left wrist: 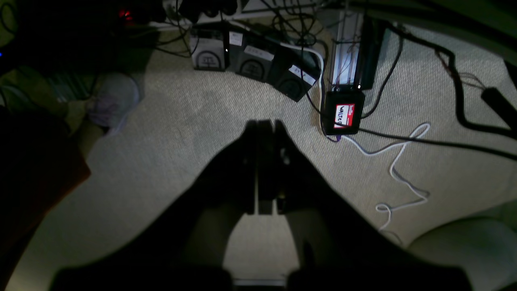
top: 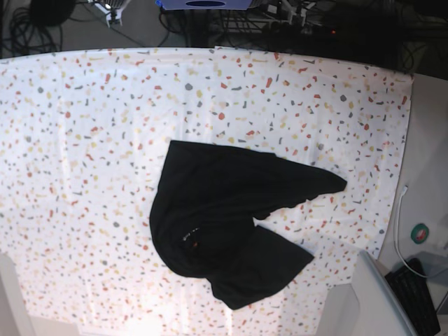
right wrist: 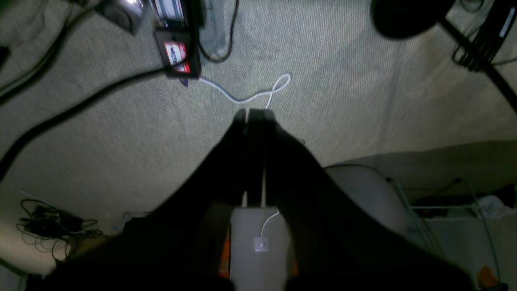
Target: Layout the t-shirt on the table in an organized manner, then fold the t-shirt properly
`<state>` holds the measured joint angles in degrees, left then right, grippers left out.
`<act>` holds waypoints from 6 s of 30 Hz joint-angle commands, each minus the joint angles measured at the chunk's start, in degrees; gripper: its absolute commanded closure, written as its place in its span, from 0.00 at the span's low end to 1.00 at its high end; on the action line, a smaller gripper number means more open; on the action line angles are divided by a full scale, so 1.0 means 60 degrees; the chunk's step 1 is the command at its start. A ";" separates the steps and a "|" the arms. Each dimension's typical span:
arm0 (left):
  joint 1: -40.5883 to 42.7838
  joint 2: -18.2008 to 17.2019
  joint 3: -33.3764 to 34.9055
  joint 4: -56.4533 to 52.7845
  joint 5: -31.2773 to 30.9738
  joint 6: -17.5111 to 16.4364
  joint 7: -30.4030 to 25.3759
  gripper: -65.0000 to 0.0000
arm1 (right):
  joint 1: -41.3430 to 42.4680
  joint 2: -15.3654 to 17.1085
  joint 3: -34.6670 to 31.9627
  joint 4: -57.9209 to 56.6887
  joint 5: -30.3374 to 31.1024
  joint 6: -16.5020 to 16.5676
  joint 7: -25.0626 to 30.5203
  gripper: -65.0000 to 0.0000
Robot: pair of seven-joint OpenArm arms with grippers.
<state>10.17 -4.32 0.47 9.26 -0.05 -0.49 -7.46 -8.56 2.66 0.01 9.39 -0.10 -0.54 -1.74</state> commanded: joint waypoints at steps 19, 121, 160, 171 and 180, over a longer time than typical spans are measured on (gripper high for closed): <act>0.0041 -0.0050 -0.0012 0.0018 -0.0042 0.0016 -0.0038 1.00 | -0.0222 0.0107 -0.0024 -0.0019 -0.0020 0.0023 -0.0128 1.00; 0.1432 -0.1735 -0.5375 1.3864 -0.5273 -0.0013 0.7742 1.00 | 0.1096 0.2876 -0.0566 1.7930 0.1841 0.0053 -0.5696 1.00; -0.5703 0.0390 -0.1712 0.4633 -0.3295 -0.0013 0.5676 1.00 | -0.2742 0.2319 -0.1533 1.5849 0.1797 0.0038 -0.4157 1.00; -0.3681 -0.0607 -0.1653 1.2604 -0.3295 0.0045 0.9691 1.00 | -0.1233 0.4253 0.0049 1.4838 0.1797 0.0053 -0.4157 1.00; -0.9190 0.0595 -0.0511 0.9512 -0.3295 0.0045 0.9969 1.00 | 0.5477 0.5543 0.0020 1.1043 0.1665 0.2895 -0.4157 1.00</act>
<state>-42.50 -0.69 -2.57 64.42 -19.44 -0.40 54.46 22.85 33.58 -0.93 74.48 10.66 18.63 -28.38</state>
